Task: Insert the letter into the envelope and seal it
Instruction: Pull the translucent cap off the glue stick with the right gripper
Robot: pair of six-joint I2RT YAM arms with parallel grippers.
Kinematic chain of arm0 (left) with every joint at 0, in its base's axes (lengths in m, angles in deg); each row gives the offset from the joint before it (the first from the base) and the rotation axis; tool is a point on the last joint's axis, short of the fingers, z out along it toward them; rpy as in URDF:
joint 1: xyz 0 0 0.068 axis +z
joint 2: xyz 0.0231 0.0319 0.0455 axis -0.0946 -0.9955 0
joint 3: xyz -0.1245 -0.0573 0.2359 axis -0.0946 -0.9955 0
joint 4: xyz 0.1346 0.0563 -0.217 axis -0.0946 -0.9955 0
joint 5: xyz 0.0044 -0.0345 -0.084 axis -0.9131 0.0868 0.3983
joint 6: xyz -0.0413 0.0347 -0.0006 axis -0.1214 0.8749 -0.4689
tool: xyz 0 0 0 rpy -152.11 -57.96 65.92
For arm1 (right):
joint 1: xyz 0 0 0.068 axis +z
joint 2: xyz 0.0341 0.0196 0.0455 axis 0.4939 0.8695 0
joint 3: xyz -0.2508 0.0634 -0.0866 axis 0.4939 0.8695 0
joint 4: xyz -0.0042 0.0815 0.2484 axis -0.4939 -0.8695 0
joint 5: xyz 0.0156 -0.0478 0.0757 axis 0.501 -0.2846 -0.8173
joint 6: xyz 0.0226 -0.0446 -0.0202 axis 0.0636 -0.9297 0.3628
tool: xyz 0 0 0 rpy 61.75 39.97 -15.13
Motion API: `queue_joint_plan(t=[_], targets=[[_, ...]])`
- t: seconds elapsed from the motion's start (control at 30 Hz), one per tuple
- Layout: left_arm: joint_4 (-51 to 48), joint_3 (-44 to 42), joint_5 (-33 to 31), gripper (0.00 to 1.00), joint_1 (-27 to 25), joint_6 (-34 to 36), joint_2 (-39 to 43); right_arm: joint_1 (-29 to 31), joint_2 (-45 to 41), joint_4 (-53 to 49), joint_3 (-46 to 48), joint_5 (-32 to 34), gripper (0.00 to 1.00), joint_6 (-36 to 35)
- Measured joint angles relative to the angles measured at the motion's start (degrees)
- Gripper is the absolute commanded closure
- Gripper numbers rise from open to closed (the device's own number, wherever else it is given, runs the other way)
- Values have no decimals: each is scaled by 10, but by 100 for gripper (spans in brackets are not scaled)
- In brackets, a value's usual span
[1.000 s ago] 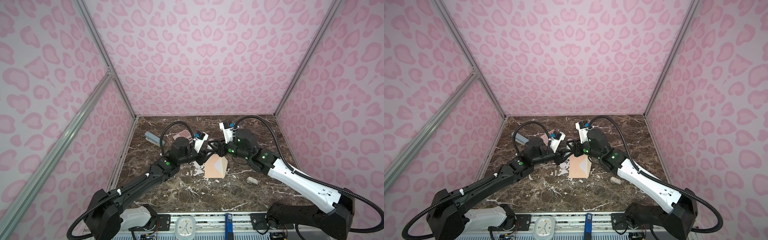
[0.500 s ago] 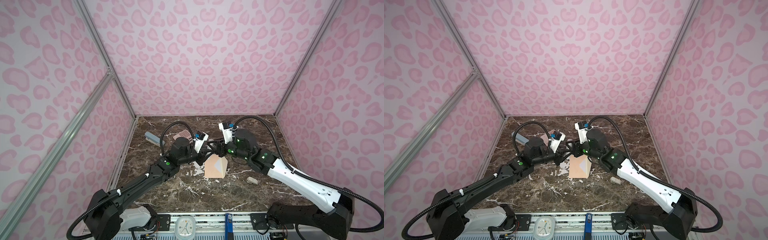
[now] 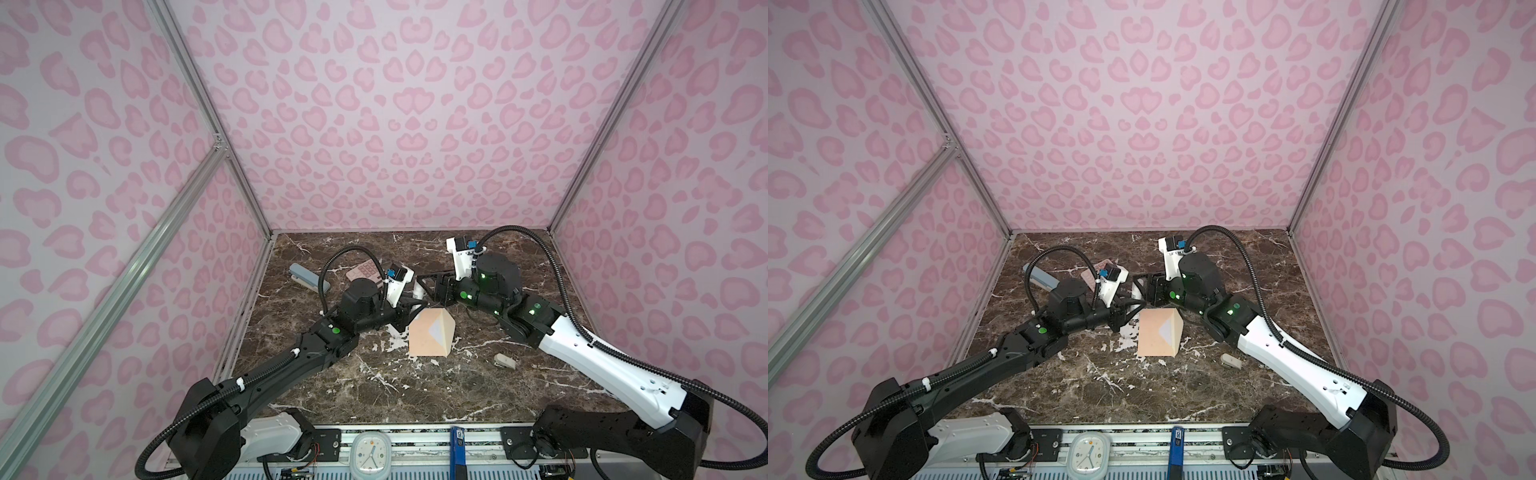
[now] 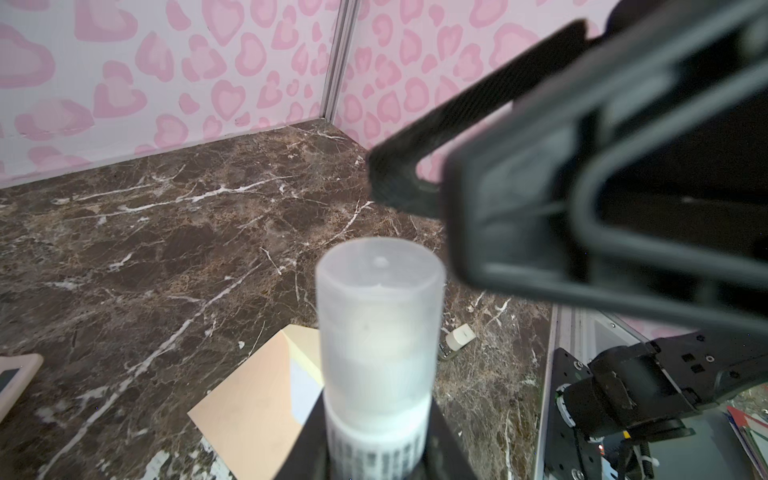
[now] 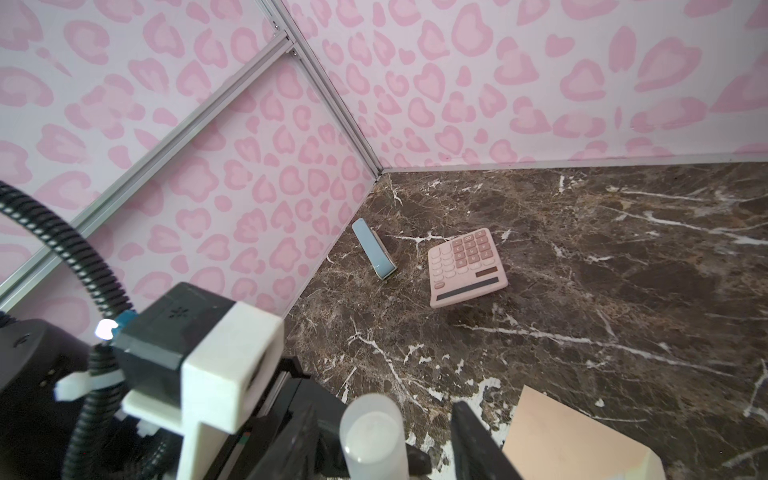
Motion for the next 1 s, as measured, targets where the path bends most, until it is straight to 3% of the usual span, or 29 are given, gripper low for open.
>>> queue_joint_plan(t=[0.5, 0.83, 1.0], targets=[[15, 0, 0, 96, 0, -10, -5, 5, 30, -13, -21, -18, 60, 5], [13, 0, 0, 96, 0, -12, -5, 5, 35, -22, -26, -15, 84, -3], [17, 0, 0, 96, 0, -11, -5, 5, 35, -31, -35, -12, 87, -6]])
